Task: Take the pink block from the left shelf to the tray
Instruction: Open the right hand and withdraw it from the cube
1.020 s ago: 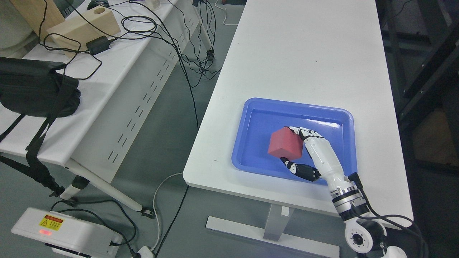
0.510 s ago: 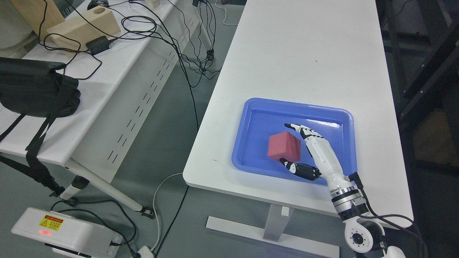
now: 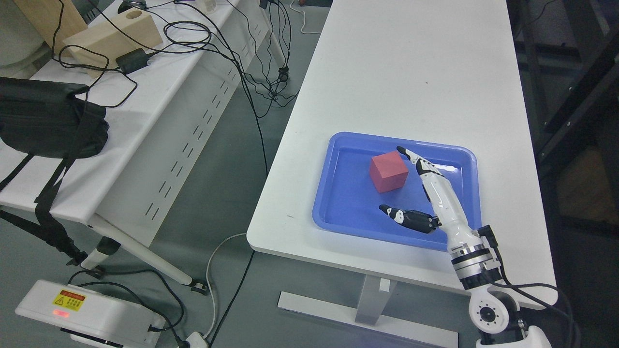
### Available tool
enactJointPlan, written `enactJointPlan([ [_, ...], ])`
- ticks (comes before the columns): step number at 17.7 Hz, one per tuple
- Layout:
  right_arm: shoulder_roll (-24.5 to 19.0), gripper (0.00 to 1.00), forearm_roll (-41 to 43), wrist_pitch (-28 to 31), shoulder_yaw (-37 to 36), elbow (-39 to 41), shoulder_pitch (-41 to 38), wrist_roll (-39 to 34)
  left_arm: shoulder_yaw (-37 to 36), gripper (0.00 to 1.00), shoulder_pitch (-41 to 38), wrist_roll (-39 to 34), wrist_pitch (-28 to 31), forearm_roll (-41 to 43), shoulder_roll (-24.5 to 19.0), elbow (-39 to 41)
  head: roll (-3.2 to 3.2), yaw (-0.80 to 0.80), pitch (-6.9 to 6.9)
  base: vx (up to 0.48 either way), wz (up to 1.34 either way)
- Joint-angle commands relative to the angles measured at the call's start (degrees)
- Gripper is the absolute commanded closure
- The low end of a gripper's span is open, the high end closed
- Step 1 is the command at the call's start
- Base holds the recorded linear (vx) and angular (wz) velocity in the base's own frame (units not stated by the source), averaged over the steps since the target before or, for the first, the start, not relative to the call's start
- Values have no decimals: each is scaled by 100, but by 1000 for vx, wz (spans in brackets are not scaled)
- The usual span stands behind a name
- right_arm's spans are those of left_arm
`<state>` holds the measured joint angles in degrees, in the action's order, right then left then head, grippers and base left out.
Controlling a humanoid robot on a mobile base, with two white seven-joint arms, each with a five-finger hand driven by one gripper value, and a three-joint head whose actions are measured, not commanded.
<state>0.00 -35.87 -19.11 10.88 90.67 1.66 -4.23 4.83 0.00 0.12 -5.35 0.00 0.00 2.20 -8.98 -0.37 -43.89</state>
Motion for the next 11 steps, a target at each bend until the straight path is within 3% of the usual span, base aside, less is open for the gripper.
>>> enactJointPlan([
  [1,100,4,923,554,-367,-5,45,-87,0,0,62,-3,-1,9,-100,0,0,0,0,0,0],
  [5,100,1,1098,1453,-691,12,-95,-78,0,0,62,-3,-1,9,-100,0,0,0,0,0,0],
  [11,100,1,1565,1753,-1149,416,-254,-60,0,0,62,-3,-1,9,-100,0,0,0,0,0,0],
])
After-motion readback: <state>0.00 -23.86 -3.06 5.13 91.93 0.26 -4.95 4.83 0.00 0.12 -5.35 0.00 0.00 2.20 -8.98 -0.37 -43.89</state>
